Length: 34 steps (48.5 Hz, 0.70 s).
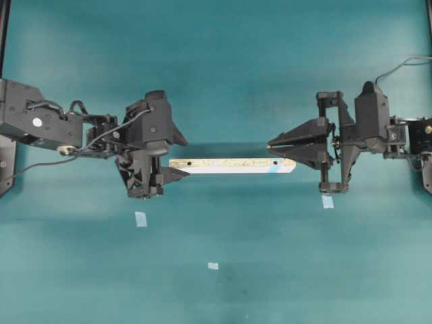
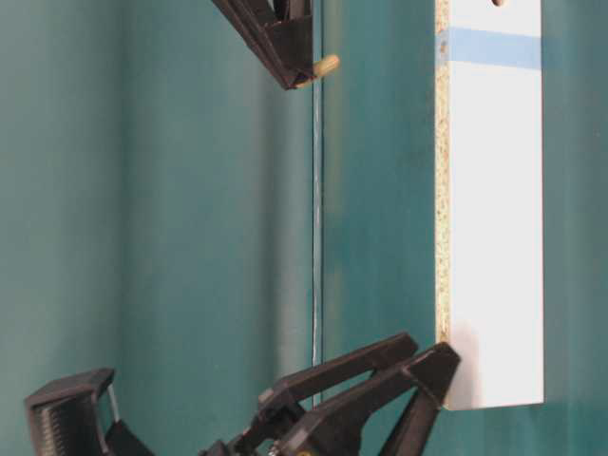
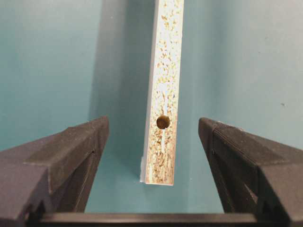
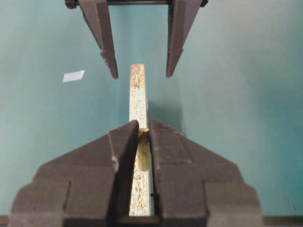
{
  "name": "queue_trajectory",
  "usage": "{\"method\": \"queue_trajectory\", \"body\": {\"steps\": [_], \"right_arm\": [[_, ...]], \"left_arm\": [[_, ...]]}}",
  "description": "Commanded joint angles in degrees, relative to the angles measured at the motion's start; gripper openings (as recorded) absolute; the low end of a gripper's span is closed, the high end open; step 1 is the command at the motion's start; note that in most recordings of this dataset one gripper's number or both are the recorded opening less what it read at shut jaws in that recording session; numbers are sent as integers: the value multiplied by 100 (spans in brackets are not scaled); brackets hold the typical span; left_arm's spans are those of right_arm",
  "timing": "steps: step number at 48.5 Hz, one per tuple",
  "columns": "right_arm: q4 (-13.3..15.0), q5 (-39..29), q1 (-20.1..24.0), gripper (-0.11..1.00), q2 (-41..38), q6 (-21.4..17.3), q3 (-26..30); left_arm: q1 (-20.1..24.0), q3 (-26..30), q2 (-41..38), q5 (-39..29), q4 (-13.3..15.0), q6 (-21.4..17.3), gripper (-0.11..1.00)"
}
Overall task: Insert the rod into the hole on the wooden board.
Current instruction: 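Move the left gripper to the board's left end and grasp it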
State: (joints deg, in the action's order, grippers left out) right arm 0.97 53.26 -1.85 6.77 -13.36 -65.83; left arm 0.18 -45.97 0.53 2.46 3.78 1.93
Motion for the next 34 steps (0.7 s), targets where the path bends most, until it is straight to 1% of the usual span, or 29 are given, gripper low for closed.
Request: {"method": "queue_trajectory", "body": {"steps": [1, 18, 34], "right_arm": [[-18, 0, 9, 10, 44, 0, 88], [-26, -70, 9, 10, 44, 0, 88], [-26, -70, 9, 10, 53, 0, 88]], "left_arm": [[-35, 132, -9, 26, -9, 0, 91], [-35, 141, -343, 44, -18, -9, 91], [-26, 141, -413, 53, -26, -35, 90]]}}
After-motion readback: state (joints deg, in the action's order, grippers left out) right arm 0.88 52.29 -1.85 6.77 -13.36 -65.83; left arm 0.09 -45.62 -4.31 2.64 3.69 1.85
